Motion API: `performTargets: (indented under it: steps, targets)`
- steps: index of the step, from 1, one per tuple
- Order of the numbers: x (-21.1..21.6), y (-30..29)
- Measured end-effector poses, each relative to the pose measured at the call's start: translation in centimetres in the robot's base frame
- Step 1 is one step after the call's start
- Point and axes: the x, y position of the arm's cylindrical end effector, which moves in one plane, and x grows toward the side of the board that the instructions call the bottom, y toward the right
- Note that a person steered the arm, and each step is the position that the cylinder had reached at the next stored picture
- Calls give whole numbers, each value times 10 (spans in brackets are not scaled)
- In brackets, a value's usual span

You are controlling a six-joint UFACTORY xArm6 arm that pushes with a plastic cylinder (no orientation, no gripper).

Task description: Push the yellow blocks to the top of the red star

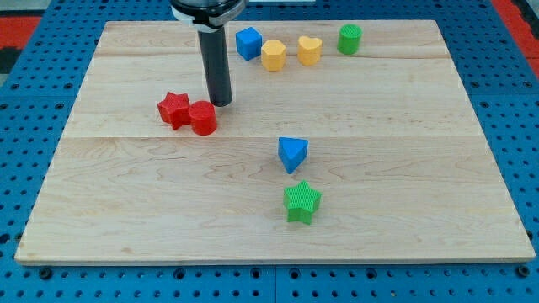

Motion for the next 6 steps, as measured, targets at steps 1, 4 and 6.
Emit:
performTargets:
  steps: [1, 4, 6]
  targets:
    - [-11, 117]
    - [-123, 139]
    - [-80, -34]
